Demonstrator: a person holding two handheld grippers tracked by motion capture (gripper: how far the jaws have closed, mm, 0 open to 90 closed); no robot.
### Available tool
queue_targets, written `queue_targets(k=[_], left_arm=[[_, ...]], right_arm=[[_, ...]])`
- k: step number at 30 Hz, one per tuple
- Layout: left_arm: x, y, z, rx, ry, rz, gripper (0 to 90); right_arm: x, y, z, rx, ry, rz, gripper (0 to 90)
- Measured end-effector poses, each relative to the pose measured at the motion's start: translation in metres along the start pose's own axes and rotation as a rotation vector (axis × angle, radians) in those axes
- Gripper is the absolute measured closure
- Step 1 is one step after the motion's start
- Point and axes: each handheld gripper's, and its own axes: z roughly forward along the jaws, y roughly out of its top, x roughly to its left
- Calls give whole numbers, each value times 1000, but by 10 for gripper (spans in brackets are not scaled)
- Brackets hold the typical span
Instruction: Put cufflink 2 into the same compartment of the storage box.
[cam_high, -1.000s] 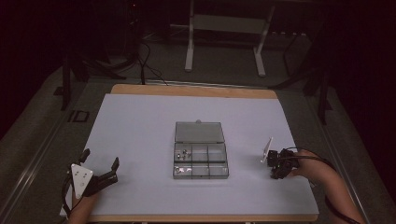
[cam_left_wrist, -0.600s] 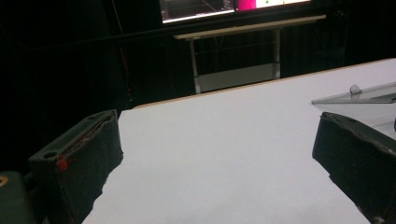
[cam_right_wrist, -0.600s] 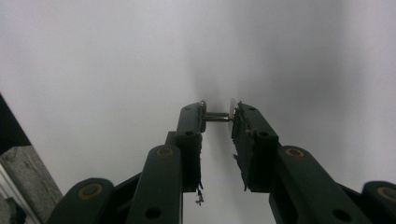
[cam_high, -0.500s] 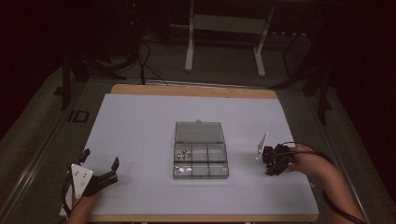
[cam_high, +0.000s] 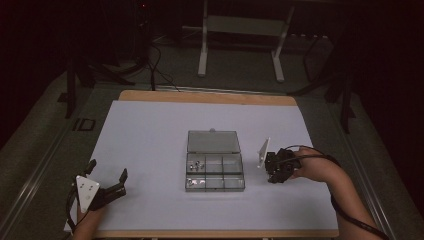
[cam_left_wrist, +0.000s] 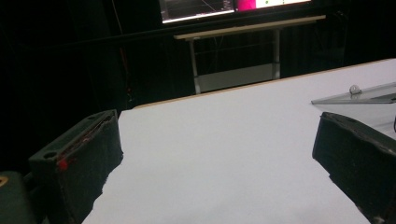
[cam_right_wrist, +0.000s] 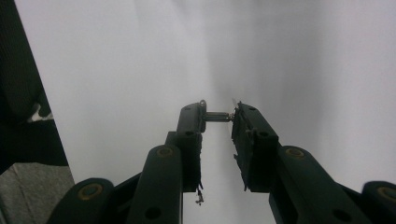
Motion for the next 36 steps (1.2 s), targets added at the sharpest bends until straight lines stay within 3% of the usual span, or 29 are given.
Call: queue_targets(k=[20, 36], left_arm=[[0, 0, 0, 0, -1, 2, 24], [0, 0, 0, -2, -4, 1, 24]], right_arm=[[14, 72, -16, -53, -14, -154, 720], [24, 125, -3, -69, 8, -255, 720]])
